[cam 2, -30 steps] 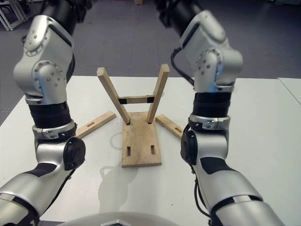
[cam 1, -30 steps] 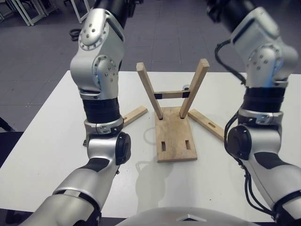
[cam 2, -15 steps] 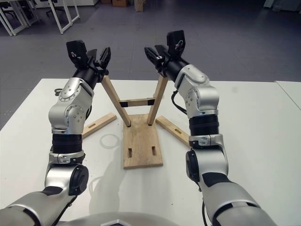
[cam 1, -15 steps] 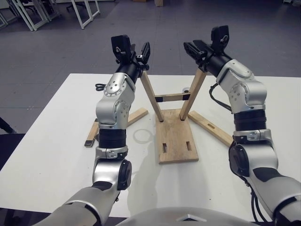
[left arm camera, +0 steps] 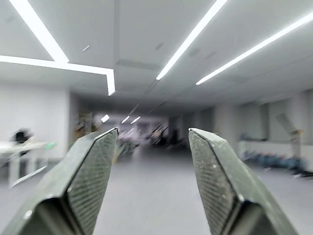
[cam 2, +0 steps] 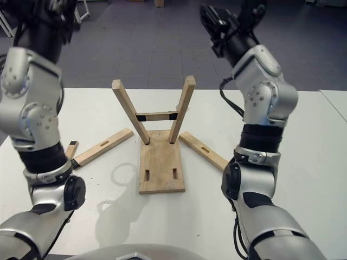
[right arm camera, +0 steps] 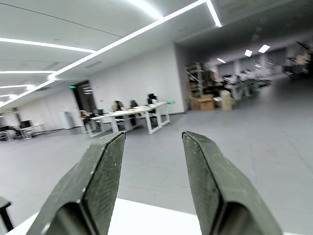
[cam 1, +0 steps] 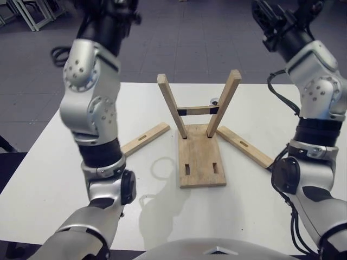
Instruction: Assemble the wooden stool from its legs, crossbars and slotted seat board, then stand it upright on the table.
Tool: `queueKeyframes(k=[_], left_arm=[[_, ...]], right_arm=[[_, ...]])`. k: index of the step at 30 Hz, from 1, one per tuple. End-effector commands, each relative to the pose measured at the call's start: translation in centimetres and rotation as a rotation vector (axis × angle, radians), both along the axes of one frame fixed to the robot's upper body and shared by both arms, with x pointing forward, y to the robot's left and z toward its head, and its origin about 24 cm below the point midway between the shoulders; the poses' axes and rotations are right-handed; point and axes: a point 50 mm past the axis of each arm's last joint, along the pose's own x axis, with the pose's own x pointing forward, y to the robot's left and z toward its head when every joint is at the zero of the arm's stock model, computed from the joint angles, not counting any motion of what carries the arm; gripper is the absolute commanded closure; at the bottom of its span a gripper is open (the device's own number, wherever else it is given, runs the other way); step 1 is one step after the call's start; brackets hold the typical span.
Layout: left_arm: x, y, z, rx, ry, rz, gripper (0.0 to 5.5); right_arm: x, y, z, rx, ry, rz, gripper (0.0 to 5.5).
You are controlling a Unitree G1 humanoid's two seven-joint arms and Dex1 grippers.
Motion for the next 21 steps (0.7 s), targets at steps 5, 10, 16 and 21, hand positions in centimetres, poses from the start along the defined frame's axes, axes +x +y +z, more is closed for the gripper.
queueKeyframes(k=[5,10,16,21], left_arm=[[-5.1,5.8,-12.8,0.057,0.4,-0.004,2.81],[-9.1,10.2,-18.7,0.088,0.611,0.109,3.18],[-12.8,13.0,-22.6,0.126,0.785,0.156,3.18],[-14.2,13.6,-24.4,0.158,0.884,0.15,3.18]], right_arm=[[-4.1,-3.0,-11.1,-0.261,0.209,-0.104,3.34],[-6.0,-2.2,-15.5,-0.332,0.307,-0.064,3.34],[-6.8,-2.3,-16.1,-0.368,0.328,-0.038,3.34],[-6.8,-2.4,-16.0,-0.374,0.338,-0.03,3.34]])
